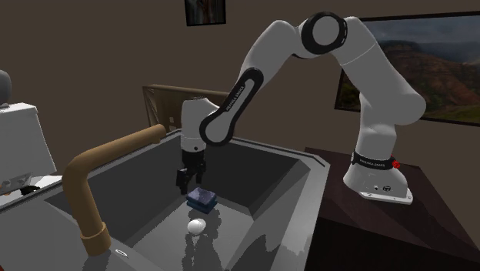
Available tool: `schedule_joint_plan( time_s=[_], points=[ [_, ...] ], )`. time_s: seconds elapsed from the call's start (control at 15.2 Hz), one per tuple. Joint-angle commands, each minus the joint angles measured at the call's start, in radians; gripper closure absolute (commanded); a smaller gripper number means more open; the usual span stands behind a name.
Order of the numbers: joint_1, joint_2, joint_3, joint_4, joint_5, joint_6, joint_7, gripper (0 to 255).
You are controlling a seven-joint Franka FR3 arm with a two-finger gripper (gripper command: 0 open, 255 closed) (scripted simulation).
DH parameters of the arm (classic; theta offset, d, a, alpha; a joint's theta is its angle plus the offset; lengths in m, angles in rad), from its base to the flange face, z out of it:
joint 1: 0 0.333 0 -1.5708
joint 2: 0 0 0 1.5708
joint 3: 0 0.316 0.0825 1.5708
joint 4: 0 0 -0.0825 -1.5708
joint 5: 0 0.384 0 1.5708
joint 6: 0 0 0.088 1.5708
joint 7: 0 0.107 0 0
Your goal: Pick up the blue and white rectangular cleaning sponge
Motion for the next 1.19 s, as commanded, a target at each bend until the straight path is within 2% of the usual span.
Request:
schedule_joint_plan(
  time_s=[0.0, 0.13, 0.2, 0.79, 1.12],
  points=[
    [0.002, 0.03, -0.004, 0.011, -0.003, 0.019, -0.001, 0],
    [0.002, 0.03, -0.004, 0.011, -0.003, 0.019, -0.001, 0],
    [0.002, 0.03, -0.004, 0.011, -0.003, 0.019, -0.002, 255],
    [0.002, 0.03, -0.004, 0.011, -0.003, 0.019, -0.001, 255],
    [-0.004, -0.025, 0.003, -0.004, 0.003, -0.021, 0.0, 255]
  ],
)
